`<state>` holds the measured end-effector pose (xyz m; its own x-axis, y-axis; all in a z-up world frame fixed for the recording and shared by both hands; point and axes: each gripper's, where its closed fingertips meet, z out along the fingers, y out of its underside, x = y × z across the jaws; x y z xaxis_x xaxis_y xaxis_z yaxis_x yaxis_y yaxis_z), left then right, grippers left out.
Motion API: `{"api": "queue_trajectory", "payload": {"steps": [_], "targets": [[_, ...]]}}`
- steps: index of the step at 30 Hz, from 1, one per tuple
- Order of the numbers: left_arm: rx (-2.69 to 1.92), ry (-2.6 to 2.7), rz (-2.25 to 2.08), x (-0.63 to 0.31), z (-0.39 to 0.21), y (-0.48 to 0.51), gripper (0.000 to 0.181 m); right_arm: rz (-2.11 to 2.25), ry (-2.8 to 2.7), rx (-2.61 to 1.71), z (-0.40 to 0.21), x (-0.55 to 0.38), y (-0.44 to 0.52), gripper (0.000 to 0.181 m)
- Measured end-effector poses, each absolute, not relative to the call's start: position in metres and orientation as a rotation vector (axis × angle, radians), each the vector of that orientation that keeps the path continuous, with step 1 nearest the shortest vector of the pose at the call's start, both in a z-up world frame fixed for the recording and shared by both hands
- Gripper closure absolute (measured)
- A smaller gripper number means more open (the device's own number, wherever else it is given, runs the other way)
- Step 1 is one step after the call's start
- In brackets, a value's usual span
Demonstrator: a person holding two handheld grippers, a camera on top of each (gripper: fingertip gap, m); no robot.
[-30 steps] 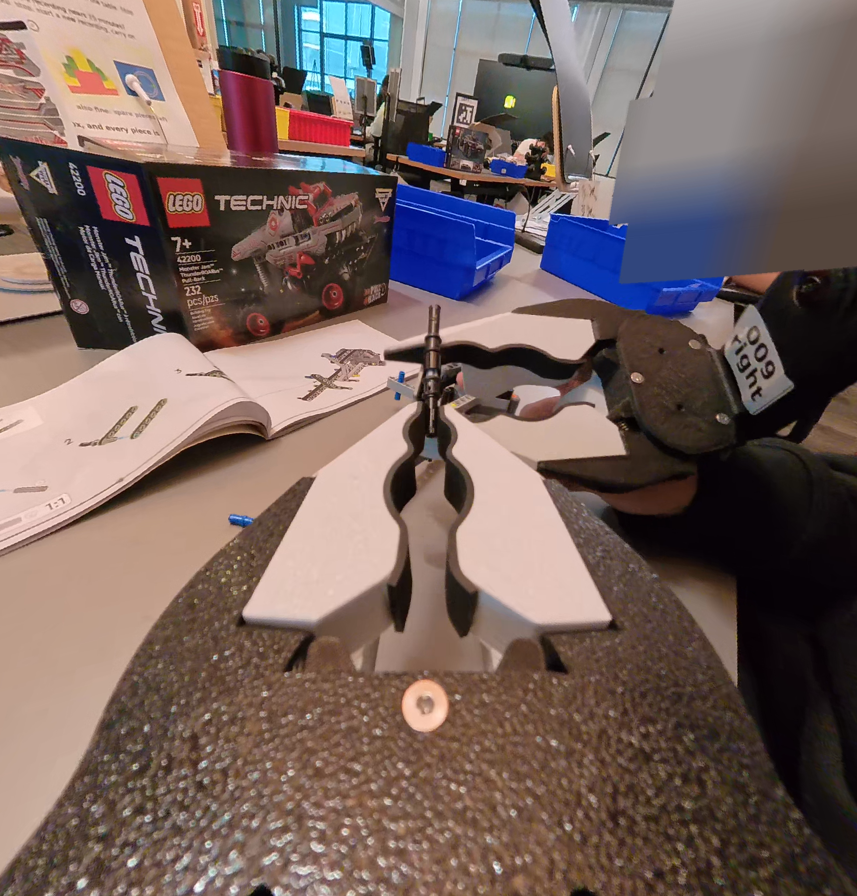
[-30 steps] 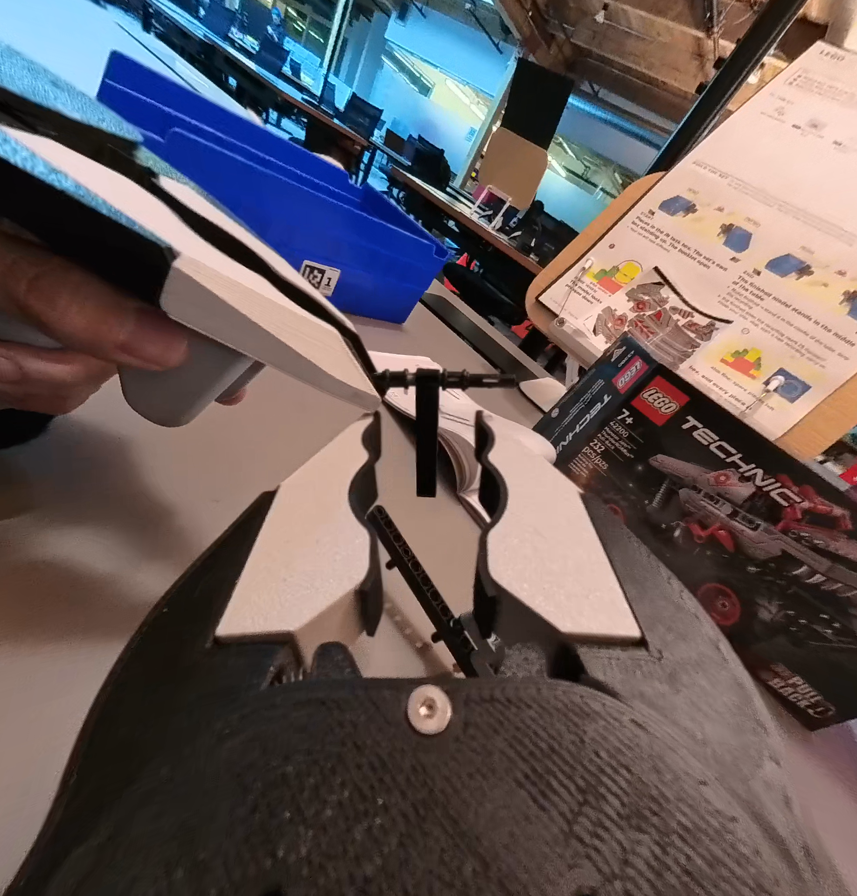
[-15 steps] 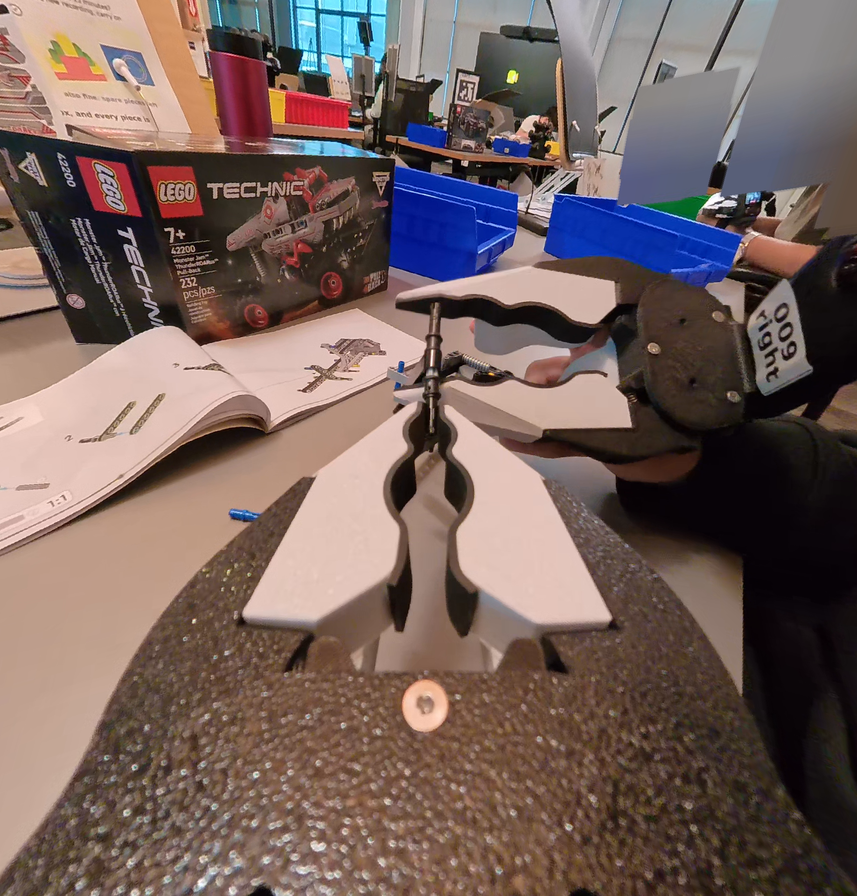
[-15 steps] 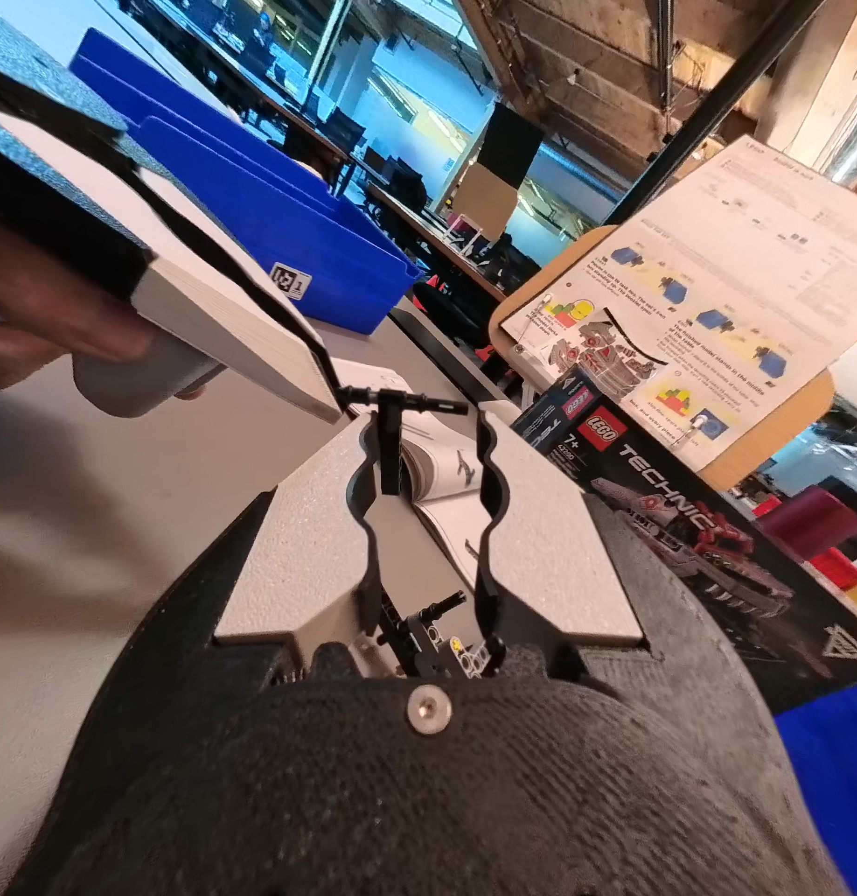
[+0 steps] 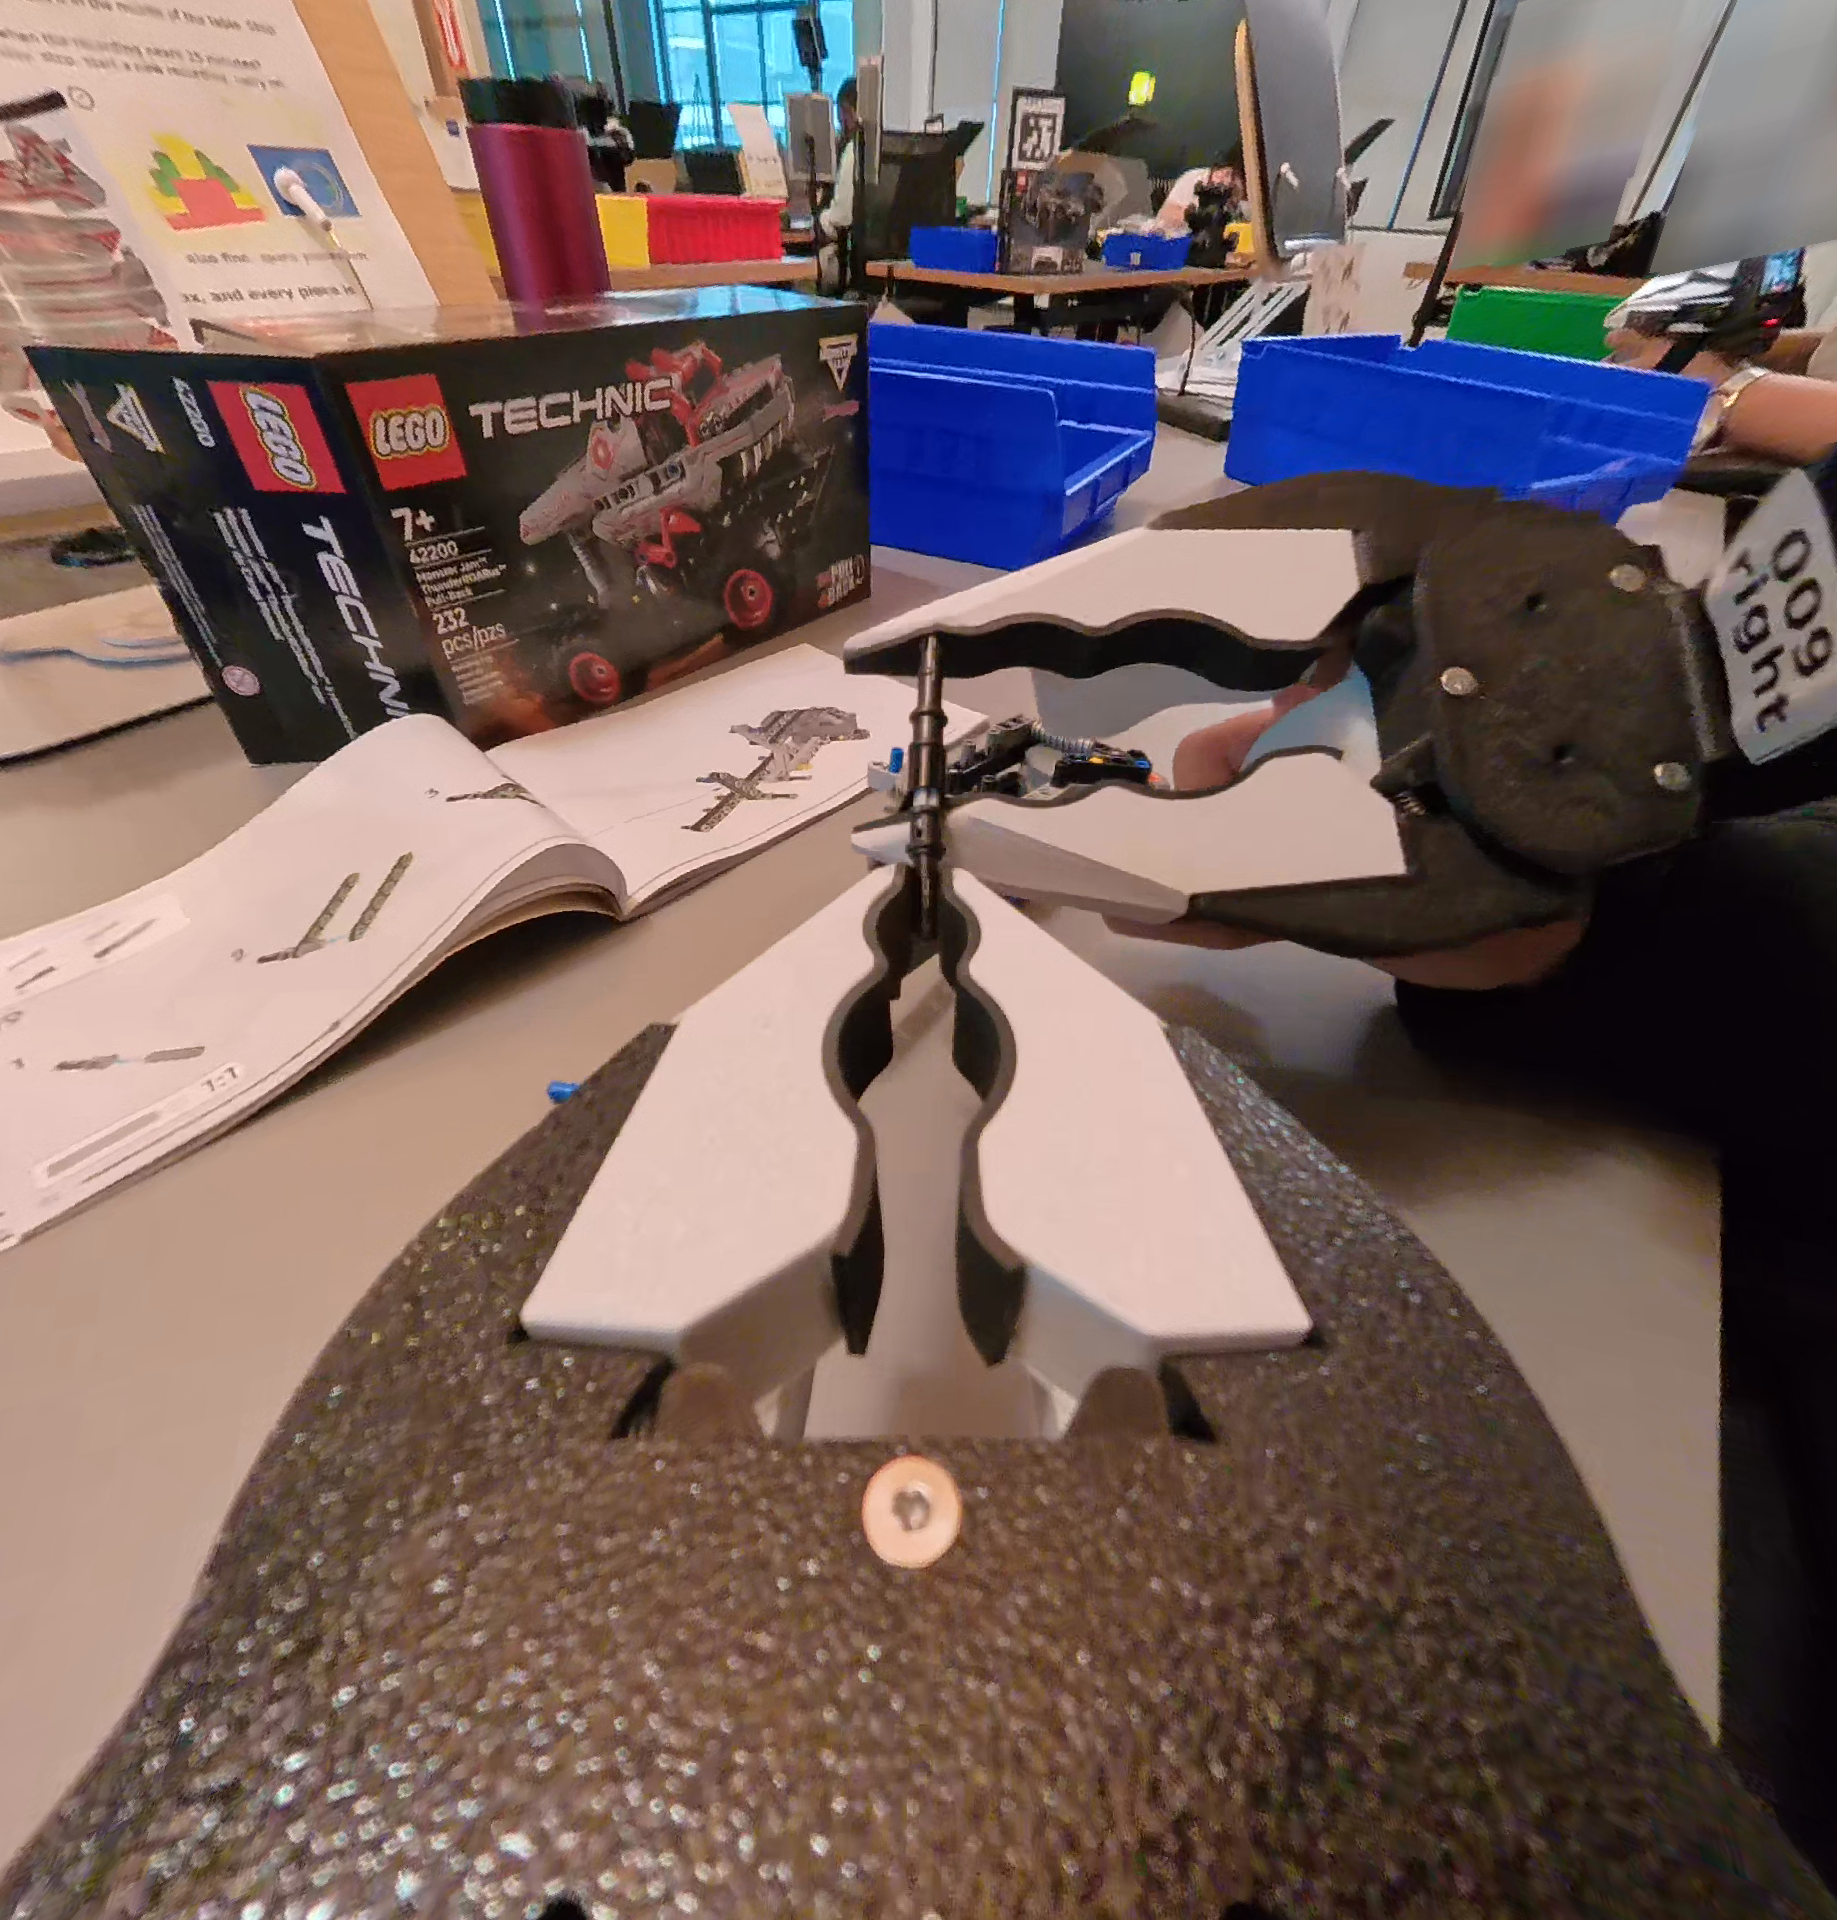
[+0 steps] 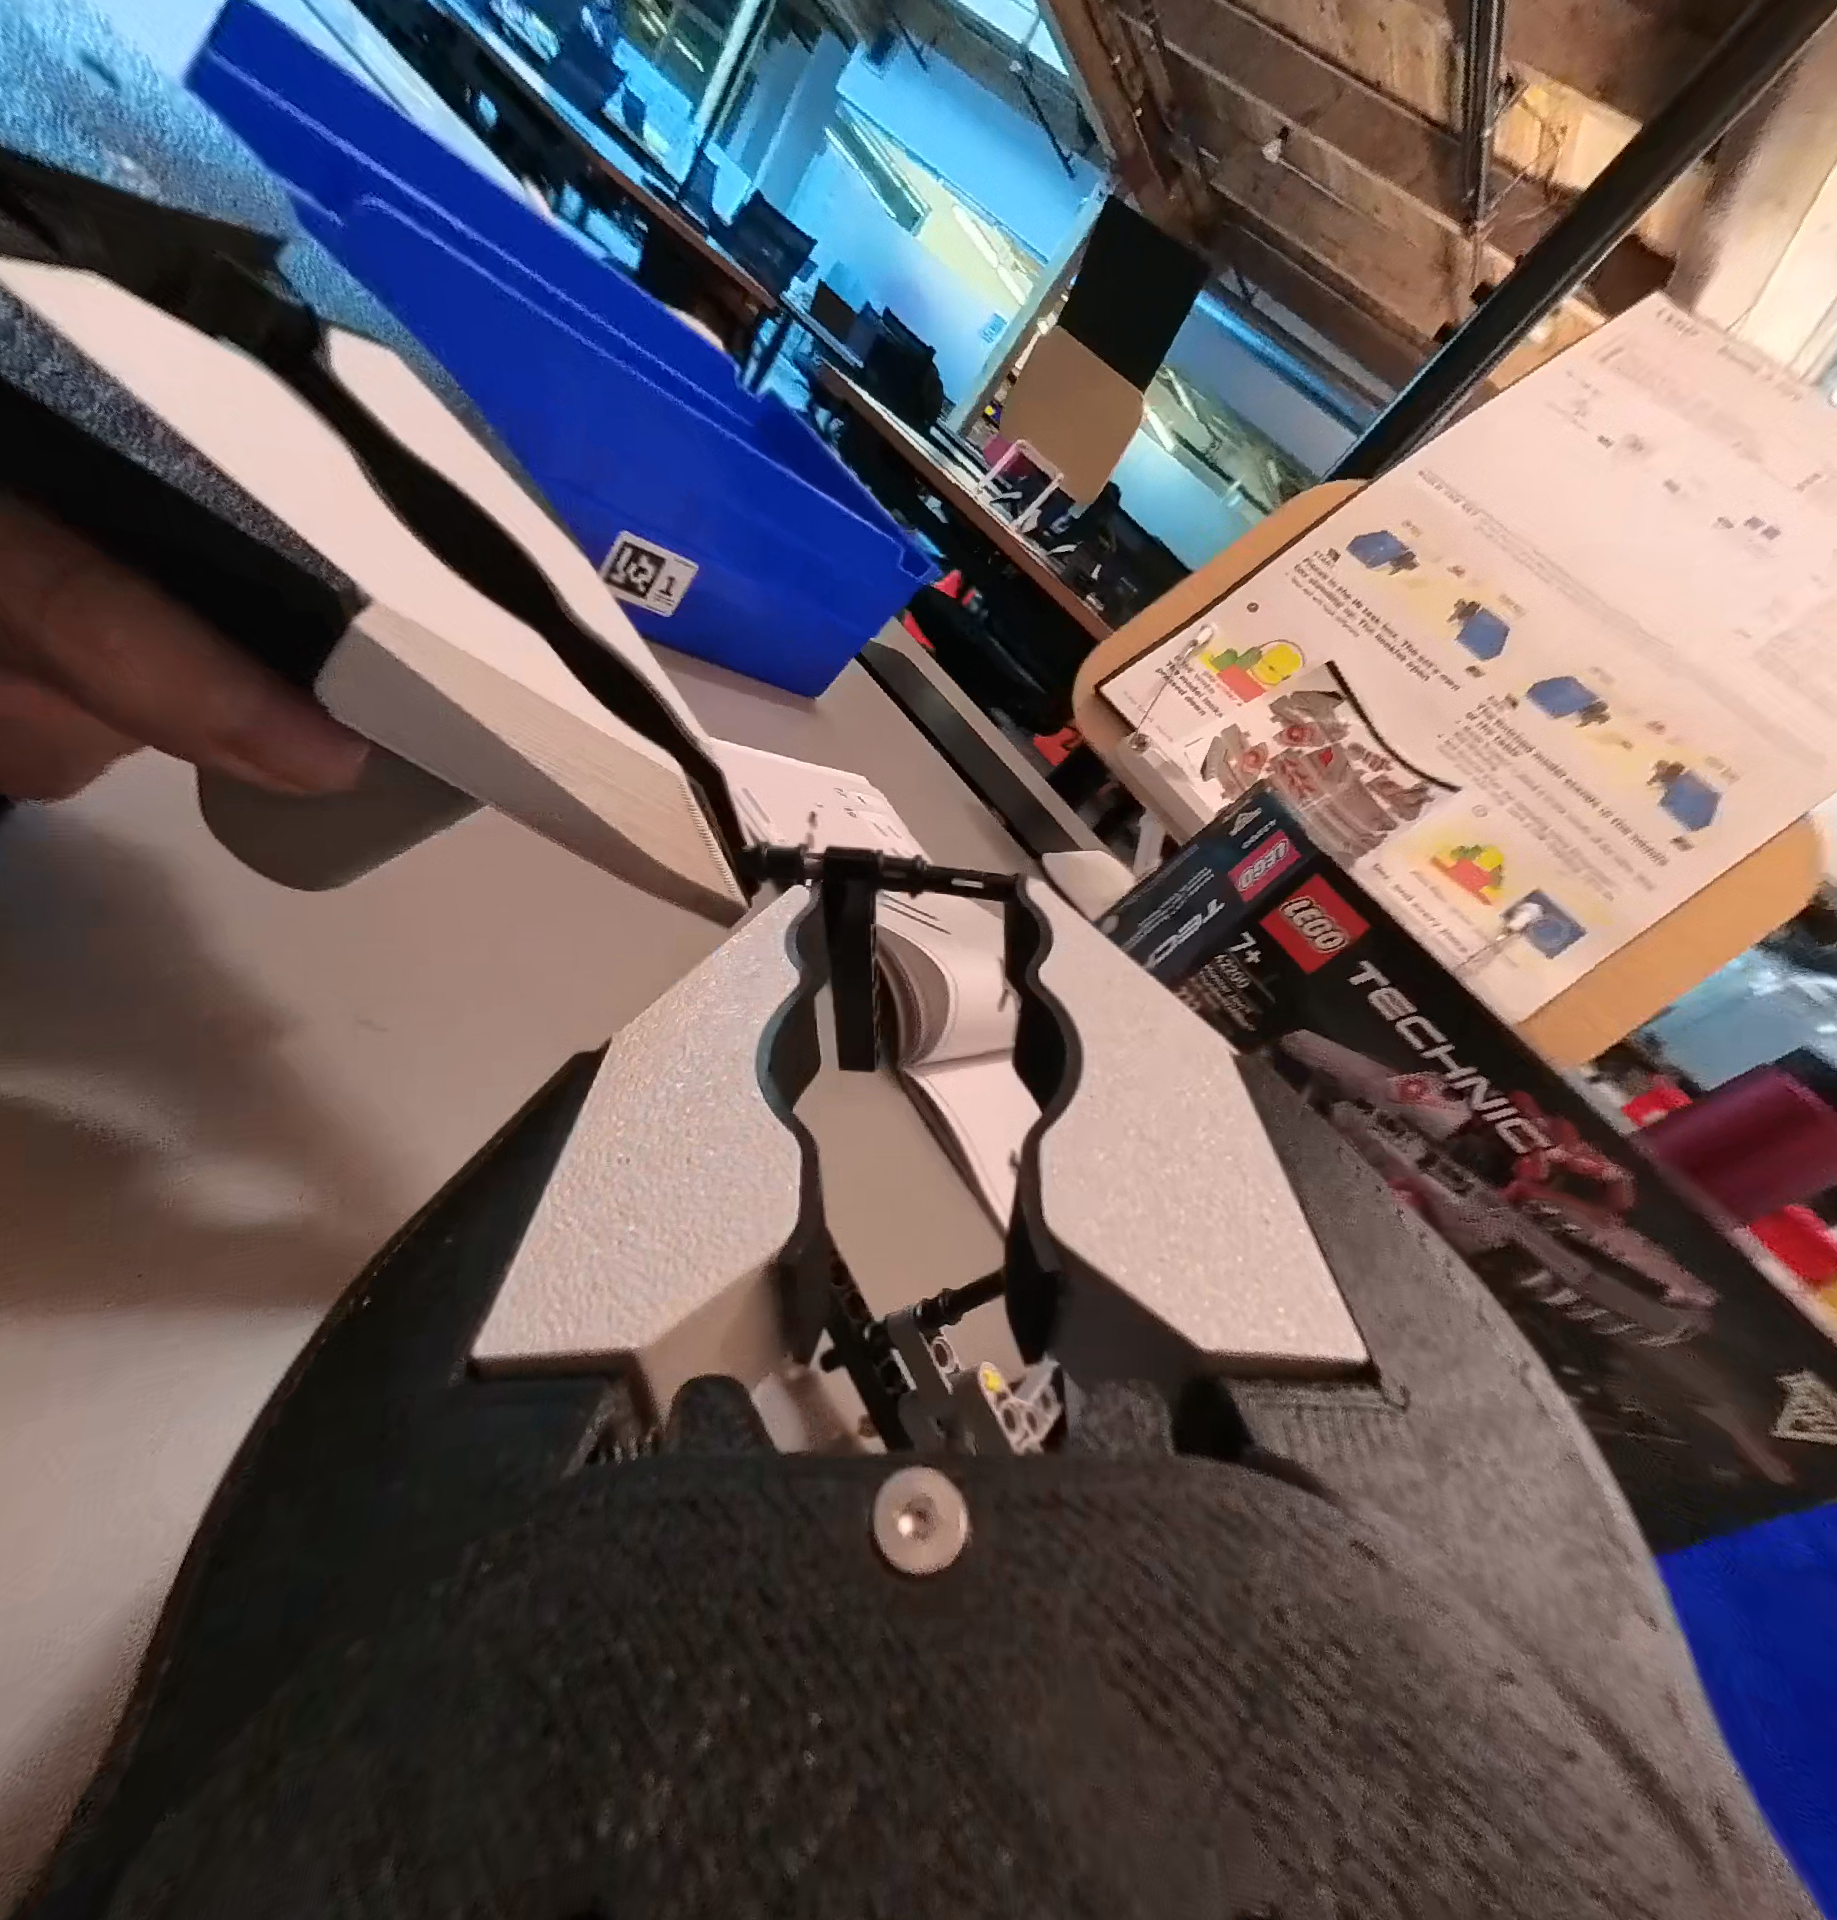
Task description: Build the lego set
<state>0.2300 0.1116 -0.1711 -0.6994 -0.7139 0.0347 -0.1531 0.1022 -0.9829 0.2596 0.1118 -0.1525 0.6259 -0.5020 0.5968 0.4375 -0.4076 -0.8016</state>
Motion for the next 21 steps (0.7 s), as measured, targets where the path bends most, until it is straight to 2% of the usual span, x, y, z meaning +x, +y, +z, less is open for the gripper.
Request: {"api": "queue_trajectory", "payload": {"steps": [1,9,16,21], "targets": [[-0.832,1.931,-1.628,0.2296,-0.1709,0.1119,0.180,-0.999,0.063,-1.705,-0.1532,0.2593,0.1120,0.149],[-0.738,1.889,-1.647,0.2264,-0.1661,0.1136,0.180,-0.924,0.115,-1.682,-0.1532,0.2560,0.1136,0.149],[-1.038,2.003,-1.992,0.2228,-0.1704,0.1134,0.180,-1.053,-0.003,-1.704,-0.1535,0.2533,0.1157,0.149],[-0.800,1.937,-1.644,0.2280,-0.1714,0.1144,0.180,-1.022,0.039,-1.721,-0.1560,0.2559,0.1141,0.149]]}}
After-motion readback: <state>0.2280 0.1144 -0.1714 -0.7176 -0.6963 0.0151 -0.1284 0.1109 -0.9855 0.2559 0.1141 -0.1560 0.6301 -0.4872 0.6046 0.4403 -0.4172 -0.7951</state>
